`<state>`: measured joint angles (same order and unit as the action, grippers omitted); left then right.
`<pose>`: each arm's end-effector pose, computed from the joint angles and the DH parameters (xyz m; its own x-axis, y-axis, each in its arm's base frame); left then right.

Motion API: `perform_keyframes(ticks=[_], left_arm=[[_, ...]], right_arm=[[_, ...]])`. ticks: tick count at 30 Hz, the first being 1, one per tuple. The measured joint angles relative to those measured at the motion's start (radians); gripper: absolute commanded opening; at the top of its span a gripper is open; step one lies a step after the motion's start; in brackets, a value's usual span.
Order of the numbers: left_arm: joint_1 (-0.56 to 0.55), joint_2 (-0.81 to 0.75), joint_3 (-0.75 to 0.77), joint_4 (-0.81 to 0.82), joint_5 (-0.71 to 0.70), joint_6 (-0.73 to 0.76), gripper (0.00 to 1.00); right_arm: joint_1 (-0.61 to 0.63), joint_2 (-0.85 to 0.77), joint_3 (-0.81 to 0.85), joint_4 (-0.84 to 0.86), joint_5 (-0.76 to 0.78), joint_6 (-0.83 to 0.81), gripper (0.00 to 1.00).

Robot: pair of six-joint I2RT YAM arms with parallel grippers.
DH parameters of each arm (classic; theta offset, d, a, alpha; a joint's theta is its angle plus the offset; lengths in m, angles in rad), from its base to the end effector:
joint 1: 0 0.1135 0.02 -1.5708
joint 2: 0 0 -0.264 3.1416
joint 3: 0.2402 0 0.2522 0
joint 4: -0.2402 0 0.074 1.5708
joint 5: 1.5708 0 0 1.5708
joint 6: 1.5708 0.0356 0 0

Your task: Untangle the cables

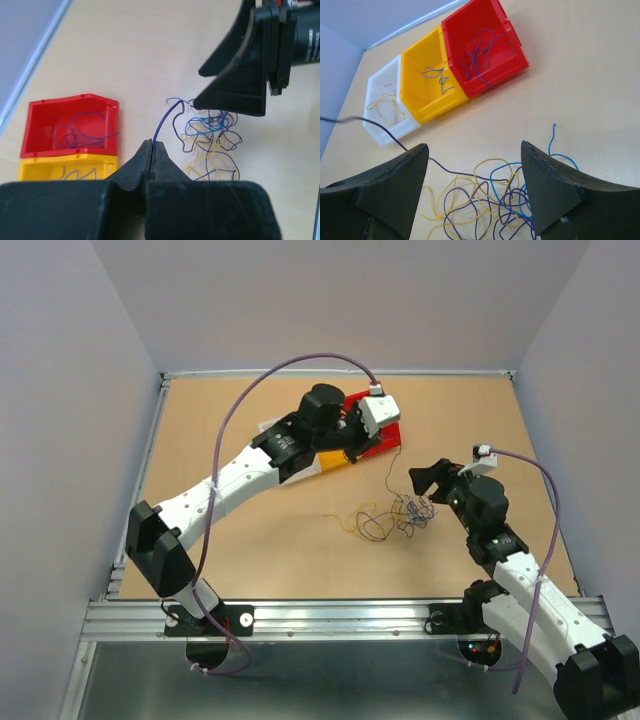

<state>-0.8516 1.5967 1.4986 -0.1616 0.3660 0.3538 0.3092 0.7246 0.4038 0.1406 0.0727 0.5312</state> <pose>0.2408 -0.2944 0.3856 0.1637 0.3042 -0.9384 0.9314 0.2660 0.2486 0.1736 0.0527 0.2486 -0.2665 0.4453 -0.8548 -0.1165 0.8655 0.4871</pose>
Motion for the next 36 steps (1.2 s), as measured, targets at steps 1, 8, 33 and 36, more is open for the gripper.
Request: perform_keyframes(ticks=[1,8,33,36], left_arm=[[0.018,-0.021,0.0,0.0,0.001,-0.01,0.0],[0.121,-0.116,0.119,-0.039,-0.008,-0.051,0.0],[0.119,-0.145,0.615,-0.115,0.06,-0.165,0.0],[0.119,-0.182,0.547,-0.1,0.08,-0.188,0.0]], right_arm=[[0.0,0.01,-0.01,0.027,-0.027,-0.004,0.79],[0.0,0.19,-0.026,0.224,-0.233,-0.031,0.79],[0.21,0.385,0.098,0.363,-0.34,-0.162,0.82],[0.211,0.307,0.098,0.367,-0.38,-0.19,0.84]])
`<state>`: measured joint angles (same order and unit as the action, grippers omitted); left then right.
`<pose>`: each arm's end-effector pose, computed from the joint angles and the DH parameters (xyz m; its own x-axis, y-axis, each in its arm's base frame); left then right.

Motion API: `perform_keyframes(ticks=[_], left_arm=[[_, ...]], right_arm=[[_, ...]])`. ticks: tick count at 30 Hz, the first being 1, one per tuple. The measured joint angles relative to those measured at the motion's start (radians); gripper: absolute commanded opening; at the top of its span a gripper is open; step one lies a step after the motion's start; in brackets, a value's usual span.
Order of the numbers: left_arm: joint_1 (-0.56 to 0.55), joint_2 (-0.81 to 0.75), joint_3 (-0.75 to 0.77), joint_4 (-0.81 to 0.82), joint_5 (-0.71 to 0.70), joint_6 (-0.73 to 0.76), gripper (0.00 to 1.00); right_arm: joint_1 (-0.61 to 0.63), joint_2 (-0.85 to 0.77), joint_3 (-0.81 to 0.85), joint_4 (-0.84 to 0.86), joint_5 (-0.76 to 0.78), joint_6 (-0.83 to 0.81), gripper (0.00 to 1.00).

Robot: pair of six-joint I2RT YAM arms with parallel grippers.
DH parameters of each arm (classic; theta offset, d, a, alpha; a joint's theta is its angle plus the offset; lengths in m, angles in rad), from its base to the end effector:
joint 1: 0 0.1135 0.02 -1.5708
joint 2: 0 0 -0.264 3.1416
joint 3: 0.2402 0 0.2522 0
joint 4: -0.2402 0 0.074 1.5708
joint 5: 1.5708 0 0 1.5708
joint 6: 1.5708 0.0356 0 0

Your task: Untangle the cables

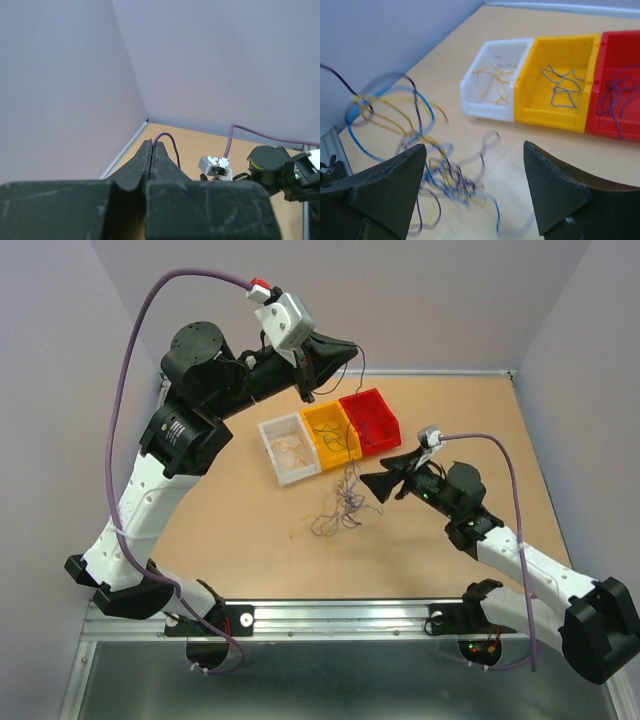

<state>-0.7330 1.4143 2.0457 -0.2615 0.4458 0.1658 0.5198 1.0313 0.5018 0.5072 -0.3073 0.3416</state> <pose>0.1682 -0.1721 0.6057 0.4139 -0.1723 -0.8938 0.8458 0.4360 0.3076 0.1978 0.1256 0.2656 -0.2648 0.2164 -0.9397 -0.6869 0.6416 0.3413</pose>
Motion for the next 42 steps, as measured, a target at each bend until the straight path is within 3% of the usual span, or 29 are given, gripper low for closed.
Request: perform_keyframes(ticks=[8,12,14,15,17,18,21,26,33,36,38,42], left_arm=[[-0.017,-0.004,-0.07,0.029,0.055,-0.058,0.0],[-0.053,0.022,-0.071,0.033,0.072,-0.077,0.0],[-0.069,0.033,-0.071,0.033,0.077,-0.082,0.0],[-0.074,0.039,-0.071,0.034,0.079,-0.082,0.0],[-0.08,0.047,-0.071,0.033,0.079,-0.083,0.0],[-0.082,0.051,-0.07,0.033,0.076,-0.082,0.0],[-0.083,0.064,-0.06,0.032,0.053,-0.076,0.0],[-0.083,0.083,-0.012,0.033,-0.038,-0.054,0.0],[-0.083,0.084,0.047,0.041,-0.104,-0.047,0.0],[-0.083,0.084,0.055,0.045,-0.135,-0.045,0.0],[-0.083,0.084,0.055,0.047,-0.145,-0.045,0.0],[-0.083,0.084,0.055,0.048,-0.148,-0.045,0.0]], right_arm=[[0.008,-0.068,0.001,0.061,-0.127,-0.072,0.86],[0.012,-0.035,0.034,0.085,-0.175,-0.103,0.77],[0.013,-0.008,0.056,0.109,-0.206,-0.112,0.64],[0.015,0.0,0.059,0.122,-0.22,-0.115,0.45],[0.019,0.007,0.058,0.136,-0.239,-0.114,0.37],[0.021,0.008,0.058,0.143,-0.248,-0.114,0.27],[0.027,0.008,0.051,0.167,-0.266,-0.114,0.13],[0.037,0.005,-0.025,0.205,-0.26,-0.09,0.01],[0.04,0.039,-0.115,0.211,-0.208,-0.072,0.02],[0.043,0.049,-0.153,0.21,-0.171,-0.061,0.26],[0.045,0.05,-0.169,0.208,-0.153,-0.056,0.27],[0.045,0.017,-0.184,0.204,-0.114,-0.042,0.43]])
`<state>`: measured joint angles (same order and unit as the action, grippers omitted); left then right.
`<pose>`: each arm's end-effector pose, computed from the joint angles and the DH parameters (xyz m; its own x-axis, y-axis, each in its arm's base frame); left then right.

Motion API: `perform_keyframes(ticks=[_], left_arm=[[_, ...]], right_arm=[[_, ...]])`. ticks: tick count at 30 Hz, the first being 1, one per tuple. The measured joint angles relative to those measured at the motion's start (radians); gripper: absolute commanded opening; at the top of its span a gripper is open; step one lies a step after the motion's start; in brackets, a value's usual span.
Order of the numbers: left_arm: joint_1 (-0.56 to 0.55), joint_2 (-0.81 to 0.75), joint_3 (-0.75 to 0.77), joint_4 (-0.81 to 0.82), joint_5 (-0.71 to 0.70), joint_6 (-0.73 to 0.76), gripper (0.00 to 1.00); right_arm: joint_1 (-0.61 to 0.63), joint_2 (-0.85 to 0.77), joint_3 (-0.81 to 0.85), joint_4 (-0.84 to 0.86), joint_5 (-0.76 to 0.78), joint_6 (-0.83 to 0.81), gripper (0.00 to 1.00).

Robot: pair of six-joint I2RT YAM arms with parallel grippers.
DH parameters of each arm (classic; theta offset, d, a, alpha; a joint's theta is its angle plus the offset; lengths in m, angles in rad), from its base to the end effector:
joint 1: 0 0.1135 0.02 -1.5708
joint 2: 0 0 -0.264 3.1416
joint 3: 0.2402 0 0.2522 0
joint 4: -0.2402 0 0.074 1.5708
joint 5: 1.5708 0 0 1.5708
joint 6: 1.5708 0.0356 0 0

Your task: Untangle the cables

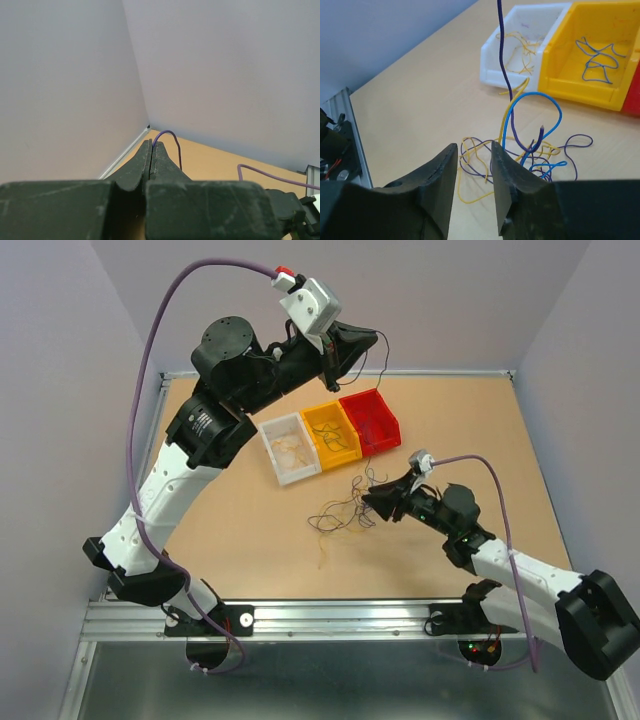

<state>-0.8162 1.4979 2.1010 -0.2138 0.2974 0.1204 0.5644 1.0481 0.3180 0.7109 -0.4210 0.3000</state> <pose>0.1763 -0.2027 0.6062 0.3641 -0.2196 -0.9051 0.8447 0.4873 0.2215 0.1757 0.1285 0.2215 -0.2618 0.1535 -0.9528 -0.7914 0.5309 0.3030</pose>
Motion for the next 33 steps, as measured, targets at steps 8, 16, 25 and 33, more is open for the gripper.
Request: perform_keyframes(ticks=[8,16,25,33], left_arm=[[0.0,0.0,0.0,0.001,-0.005,-0.006,0.0],[0.0,0.0,0.0,0.001,0.009,-0.012,0.0],[0.0,-0.001,0.001,0.003,-0.011,-0.012,0.0],[0.0,0.006,0.106,0.015,-0.144,0.026,0.0]], right_arm=[[0.0,-0.174,-0.006,-0.027,0.097,0.016,0.89],[0.0,-0.091,0.129,-0.131,0.153,-0.046,0.9],[0.0,0.122,0.298,-0.144,0.174,-0.102,0.51],[0.004,0.309,0.225,-0.03,0.159,-0.044,0.27]])
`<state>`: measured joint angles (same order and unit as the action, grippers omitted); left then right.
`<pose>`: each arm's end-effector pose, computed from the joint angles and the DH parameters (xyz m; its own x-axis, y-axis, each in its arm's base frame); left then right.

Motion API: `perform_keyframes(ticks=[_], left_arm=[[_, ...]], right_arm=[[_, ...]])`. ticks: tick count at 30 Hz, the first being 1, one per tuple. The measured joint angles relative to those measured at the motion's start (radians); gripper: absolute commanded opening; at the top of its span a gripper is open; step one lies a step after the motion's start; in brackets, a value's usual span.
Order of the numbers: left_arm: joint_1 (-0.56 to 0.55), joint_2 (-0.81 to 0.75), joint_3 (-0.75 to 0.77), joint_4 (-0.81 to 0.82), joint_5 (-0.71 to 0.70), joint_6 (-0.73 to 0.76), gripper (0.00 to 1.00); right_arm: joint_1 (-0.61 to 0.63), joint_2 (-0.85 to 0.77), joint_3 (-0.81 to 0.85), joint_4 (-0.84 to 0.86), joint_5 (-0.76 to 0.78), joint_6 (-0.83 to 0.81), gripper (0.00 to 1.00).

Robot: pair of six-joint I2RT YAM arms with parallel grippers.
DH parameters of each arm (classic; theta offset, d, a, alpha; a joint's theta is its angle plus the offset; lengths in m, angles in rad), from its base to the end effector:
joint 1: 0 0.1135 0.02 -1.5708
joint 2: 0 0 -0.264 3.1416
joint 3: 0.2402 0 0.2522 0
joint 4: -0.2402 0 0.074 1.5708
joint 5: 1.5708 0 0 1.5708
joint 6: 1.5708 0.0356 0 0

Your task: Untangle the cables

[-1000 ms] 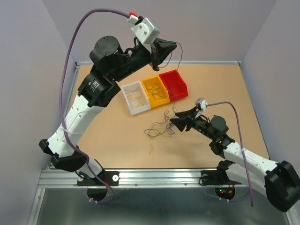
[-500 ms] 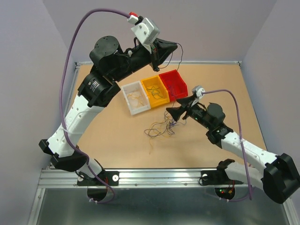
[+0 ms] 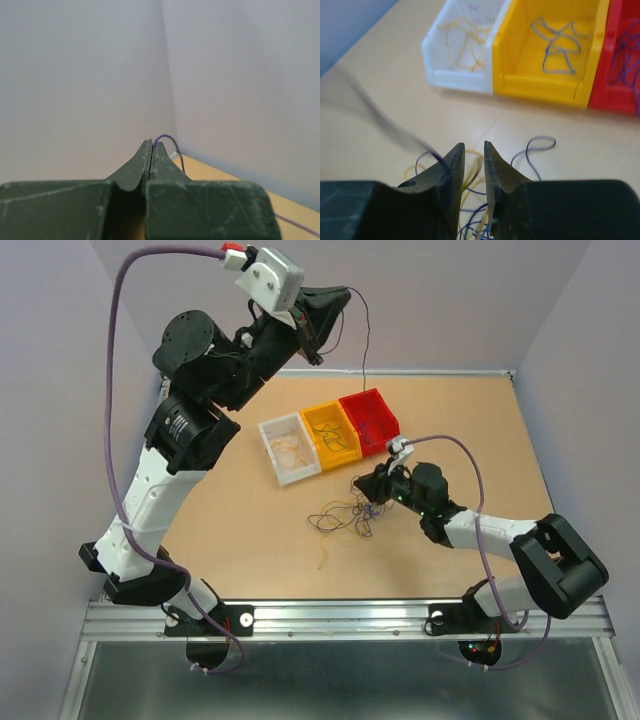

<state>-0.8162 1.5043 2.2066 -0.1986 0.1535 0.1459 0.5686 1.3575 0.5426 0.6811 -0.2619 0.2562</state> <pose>0.1648 -0.1832 0.6337 0.4451 -0.2637 -0.8558 0.7550 0.6243 0.2003 0.2337 0.1603 0.2200 -0.2953 0.1018 -0.9500 -0.6838 0.6719 0.2846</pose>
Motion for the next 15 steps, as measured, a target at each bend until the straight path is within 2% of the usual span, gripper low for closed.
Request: perform_keyframes(ticks=[4,6,8,13,15], left_arm=[[0.0,-0.012,0.026,0.048,-0.122,0.031,0.0],[0.0,-0.026,0.011,0.071,-0.179,0.047,0.0],[0.0,-0.051,-0.031,0.098,-0.222,0.061,0.0],[0.0,-0.141,-0.203,0.15,-0.21,0.085,0.0],[0.0,-0.161,-0.267,0.17,-0.187,0.089,0.0]], right_arm=[[0.003,0.038,-0.114,0.039,0.008,0.041,0.21],[0.003,0.041,-0.147,0.043,0.018,0.062,0.09],[0.003,0.036,-0.174,0.053,0.037,0.087,0.07],[0.003,-0.054,-0.237,0.062,0.057,0.127,0.77],[0.003,-0.132,-0.254,0.06,0.059,0.135,0.84]])
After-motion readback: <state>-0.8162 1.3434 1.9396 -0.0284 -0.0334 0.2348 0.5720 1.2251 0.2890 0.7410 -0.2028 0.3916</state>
